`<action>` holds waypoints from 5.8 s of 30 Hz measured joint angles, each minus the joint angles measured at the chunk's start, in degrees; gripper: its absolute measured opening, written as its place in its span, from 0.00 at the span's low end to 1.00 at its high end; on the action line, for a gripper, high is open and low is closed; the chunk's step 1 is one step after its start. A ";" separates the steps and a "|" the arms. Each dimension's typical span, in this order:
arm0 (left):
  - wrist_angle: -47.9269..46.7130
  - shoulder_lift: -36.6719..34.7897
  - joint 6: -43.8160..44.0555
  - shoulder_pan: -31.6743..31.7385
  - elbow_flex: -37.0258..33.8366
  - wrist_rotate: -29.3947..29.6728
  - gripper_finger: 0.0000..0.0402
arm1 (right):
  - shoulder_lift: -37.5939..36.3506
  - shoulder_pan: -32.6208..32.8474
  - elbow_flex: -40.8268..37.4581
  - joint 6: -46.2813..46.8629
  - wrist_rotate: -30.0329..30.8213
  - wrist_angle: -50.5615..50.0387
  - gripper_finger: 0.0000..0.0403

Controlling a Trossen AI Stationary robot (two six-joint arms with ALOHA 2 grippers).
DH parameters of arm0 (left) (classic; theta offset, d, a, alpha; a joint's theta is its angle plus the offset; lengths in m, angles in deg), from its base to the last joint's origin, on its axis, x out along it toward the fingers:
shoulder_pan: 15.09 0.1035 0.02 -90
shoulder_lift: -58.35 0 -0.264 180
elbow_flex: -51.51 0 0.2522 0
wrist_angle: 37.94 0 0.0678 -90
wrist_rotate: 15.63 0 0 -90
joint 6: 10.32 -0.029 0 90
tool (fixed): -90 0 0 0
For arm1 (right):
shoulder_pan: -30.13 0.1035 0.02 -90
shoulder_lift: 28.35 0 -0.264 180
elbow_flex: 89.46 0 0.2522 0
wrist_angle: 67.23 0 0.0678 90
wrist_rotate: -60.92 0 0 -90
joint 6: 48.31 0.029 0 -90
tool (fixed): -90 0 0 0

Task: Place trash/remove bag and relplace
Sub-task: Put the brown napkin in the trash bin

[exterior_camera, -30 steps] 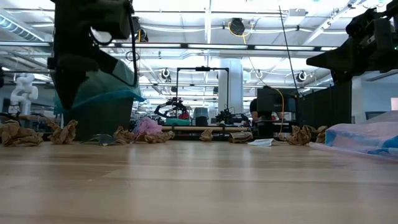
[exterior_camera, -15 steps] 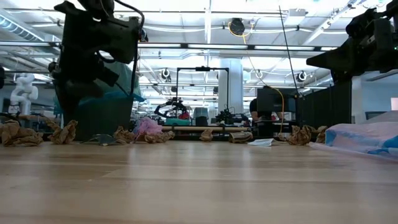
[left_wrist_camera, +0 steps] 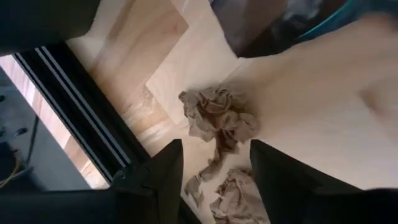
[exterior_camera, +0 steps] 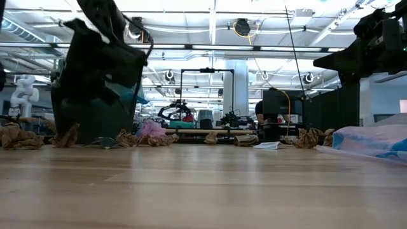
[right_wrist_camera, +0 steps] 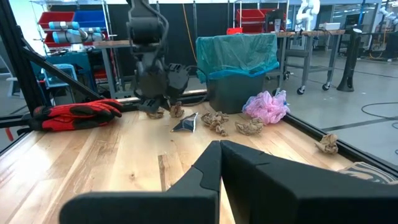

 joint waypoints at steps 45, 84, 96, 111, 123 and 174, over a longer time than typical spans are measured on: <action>-20.20 -13.09 -10.15 14.61 36.81 30.55 0.01 | -0.02 0.00 0.00 0.00 -0.02 0.02 0.00; -14.87 -7.80 -40.82 29.44 37.60 23.01 0.44 | -0.01 0.00 0.02 0.02 0.00 0.01 0.00; -17.42 -7.80 -44.12 30.56 38.08 19.64 0.44 | -0.02 0.00 0.01 0.00 0.00 0.02 0.00; -17.02 -7.82 -44.37 30.68 44.55 26.12 0.50 | -0.02 -0.02 0.01 0.01 0.00 0.02 0.00; -17.10 -7.82 -46.94 31.26 44.55 30.90 0.51 | -0.02 -0.01 0.01 0.02 0.00 0.01 0.00; -13.39 -8.48 -5.67 -4.09 7.52 -13.51 0.02 | 0.03 -0.01 0.00 0.00 -0.02 0.00 0.00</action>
